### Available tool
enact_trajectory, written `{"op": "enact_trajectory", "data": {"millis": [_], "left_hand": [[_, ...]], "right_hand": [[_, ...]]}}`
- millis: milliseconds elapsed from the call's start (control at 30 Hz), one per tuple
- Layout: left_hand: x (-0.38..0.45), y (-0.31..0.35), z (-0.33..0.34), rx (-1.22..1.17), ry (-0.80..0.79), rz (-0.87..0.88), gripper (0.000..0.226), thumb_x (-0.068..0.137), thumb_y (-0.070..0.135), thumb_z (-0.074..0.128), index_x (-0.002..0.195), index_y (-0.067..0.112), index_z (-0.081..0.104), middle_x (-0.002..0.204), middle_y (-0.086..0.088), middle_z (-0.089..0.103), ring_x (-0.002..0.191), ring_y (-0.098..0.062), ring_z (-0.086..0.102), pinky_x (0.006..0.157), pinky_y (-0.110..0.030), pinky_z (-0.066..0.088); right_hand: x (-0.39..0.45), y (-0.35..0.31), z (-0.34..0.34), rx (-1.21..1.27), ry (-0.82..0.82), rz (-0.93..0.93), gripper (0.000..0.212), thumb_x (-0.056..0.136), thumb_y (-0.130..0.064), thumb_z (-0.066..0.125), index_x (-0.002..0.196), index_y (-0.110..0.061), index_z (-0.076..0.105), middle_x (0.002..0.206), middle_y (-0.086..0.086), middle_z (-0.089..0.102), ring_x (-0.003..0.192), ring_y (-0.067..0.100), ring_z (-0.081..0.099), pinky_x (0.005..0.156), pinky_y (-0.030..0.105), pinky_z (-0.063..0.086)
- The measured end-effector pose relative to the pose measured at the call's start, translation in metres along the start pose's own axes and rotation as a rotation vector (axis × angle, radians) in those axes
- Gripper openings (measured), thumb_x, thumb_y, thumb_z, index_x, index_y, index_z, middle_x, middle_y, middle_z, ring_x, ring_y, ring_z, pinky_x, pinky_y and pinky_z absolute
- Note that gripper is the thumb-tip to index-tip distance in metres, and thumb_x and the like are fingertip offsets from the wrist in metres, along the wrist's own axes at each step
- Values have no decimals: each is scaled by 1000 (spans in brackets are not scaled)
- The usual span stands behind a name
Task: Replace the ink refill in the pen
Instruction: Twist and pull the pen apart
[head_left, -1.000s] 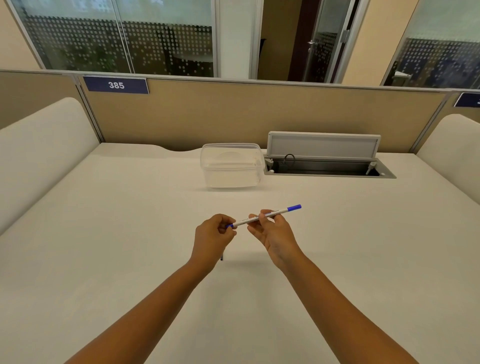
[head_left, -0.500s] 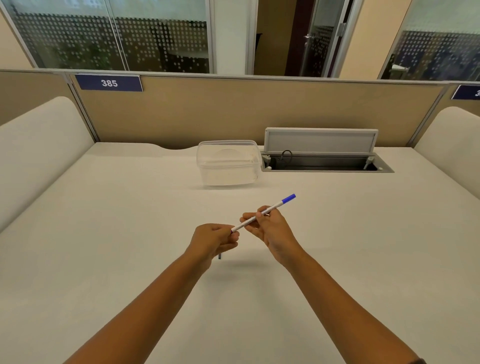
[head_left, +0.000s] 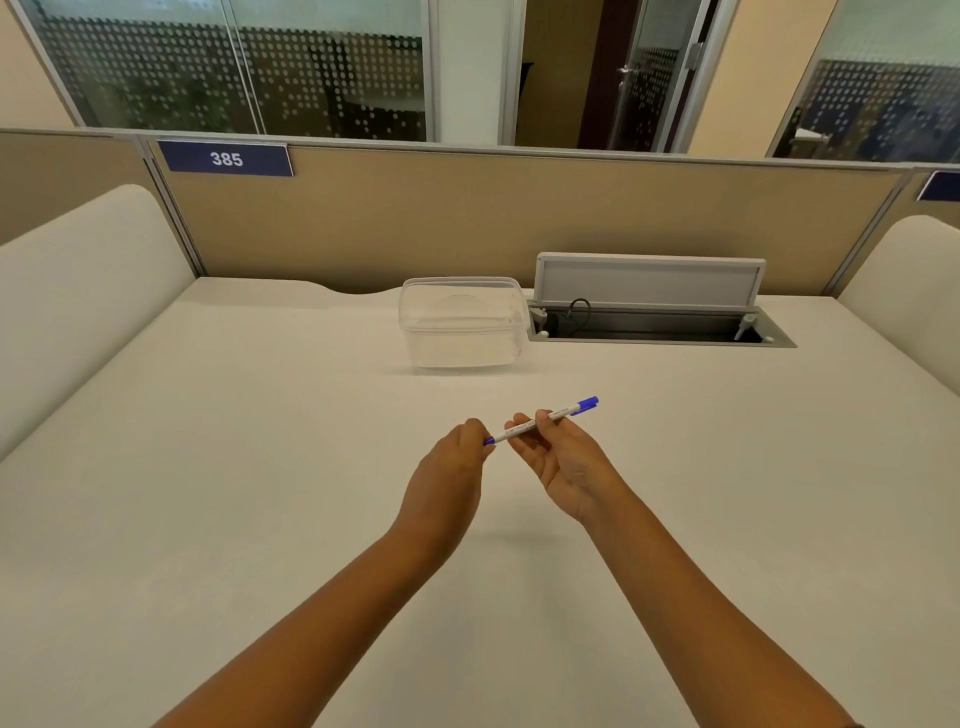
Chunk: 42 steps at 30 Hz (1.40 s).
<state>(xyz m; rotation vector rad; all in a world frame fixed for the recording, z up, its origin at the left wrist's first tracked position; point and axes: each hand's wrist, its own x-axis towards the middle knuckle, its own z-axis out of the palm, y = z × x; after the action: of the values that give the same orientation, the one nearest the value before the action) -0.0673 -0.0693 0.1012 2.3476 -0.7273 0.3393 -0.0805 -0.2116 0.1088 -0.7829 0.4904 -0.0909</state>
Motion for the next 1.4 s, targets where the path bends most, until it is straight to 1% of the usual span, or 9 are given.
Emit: {"op": "enact_trajectory", "data": {"millis": [167,267,333,433,567,700,1000,1167,1400], "left_hand": [[-1,3,2,139,45,81,13,92,10,45,79,13,43,64,0,39,56,-15,30,47,-21,20],[1,1,8,-36,10,-173,19,96,19,35,77,16,39,60,5,37,55,-13,35,46,-22,33],[5,4,7,-402,-47,-438,30,97,28,33,73,15,44,60,1,42,54,-13,43,49,-28,51],[5,3,7,-725,-74,-671,35,97,31,35,74,10,52,63,-7,49,49,-14,49,44,-26,55],[-3,5,11,-735,-15,-544,5,92,20,49,95,16,50,79,-4,59,52,-10,60,48,-15,52],[-4,-1,14,-719,57,-534,13,85,4,56,77,13,56,71,-2,64,54,-4,65,53,-9,50],[-6,-2,9,-807,-54,-717,43,92,41,42,71,7,58,56,-8,65,39,-13,59,48,-21,54],[-7,-6,7,-640,-74,-538,23,91,30,48,83,10,51,56,-4,63,37,-8,56,44,-16,50],[-6,-12,10,-602,-131,-619,46,92,45,38,65,12,55,47,-2,58,33,-9,53,44,-20,51]], "right_hand": [[-2,4,0,70,-20,41,13,94,-11,48,91,-2,57,68,11,74,66,21,73,55,29,60],[-1,7,4,78,-26,25,12,94,-10,46,91,-3,55,69,12,74,66,22,73,57,30,60],[1,10,5,57,-17,5,12,95,-10,44,91,-3,52,75,14,71,64,21,72,58,30,61],[2,14,3,7,-7,-5,11,96,-11,42,94,-4,51,84,15,66,67,21,71,58,30,60],[3,13,0,-45,63,-19,11,96,-11,42,100,-4,49,88,14,64,78,24,67,59,30,57],[1,14,-3,-37,71,-14,9,96,-11,42,95,-5,49,88,14,64,79,24,66,61,32,55],[-3,16,2,-49,40,-11,9,97,-11,42,98,-5,49,89,13,64,79,24,66,55,27,59],[-2,16,3,-86,31,-15,14,96,-12,43,108,-5,47,89,13,64,80,24,66,55,27,59],[-1,19,2,-111,37,-1,9,96,-11,43,95,-6,50,88,13,64,80,24,66,57,29,58]]}}
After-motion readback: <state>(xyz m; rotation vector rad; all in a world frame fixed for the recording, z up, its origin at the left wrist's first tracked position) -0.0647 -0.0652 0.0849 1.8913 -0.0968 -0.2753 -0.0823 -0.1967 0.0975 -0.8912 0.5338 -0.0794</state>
